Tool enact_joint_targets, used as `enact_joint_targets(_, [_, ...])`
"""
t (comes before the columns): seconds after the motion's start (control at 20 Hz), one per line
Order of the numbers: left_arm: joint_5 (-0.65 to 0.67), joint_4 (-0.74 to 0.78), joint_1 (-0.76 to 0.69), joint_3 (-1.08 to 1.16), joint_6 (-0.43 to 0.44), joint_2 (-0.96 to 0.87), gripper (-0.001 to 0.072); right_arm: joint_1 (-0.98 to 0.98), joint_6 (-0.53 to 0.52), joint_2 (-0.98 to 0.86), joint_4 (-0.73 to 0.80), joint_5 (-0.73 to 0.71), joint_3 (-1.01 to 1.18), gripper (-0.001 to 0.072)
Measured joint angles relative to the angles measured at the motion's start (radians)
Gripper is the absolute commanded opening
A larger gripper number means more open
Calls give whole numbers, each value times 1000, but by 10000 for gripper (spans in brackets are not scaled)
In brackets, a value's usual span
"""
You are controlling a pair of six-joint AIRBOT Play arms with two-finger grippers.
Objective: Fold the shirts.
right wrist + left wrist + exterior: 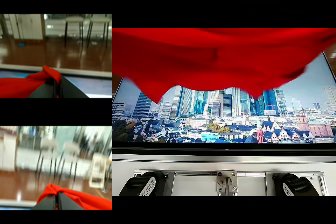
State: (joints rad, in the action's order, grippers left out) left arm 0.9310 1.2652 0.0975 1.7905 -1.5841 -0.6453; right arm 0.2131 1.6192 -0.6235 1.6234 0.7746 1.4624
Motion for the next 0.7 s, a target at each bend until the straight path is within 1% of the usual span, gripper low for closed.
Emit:
enact_joint_targets(0.2, [131,13,2,111,-24,24,38,0,2,132,9,14,61,57])
enact_joint_targets(0.35, [252,15,2,96,-29,27,38,0,3,156,39,129,74,58])
enact_joint_targets(0.45, [307,18,2,24,-32,27,38,0,0,131,84,256,78,57])
enact_joint_targets(0.55, [335,19,2,-86,-32,23,38,0,-2,76,140,399,79,58])
enact_joint_targets(0.6, [340,22,2,-151,-32,16,38,0,-5,37,170,462,73,58])
enact_joint_targets(0.7, [322,31,3,-294,-37,-17,38,0,-7,-56,210,542,45,58])
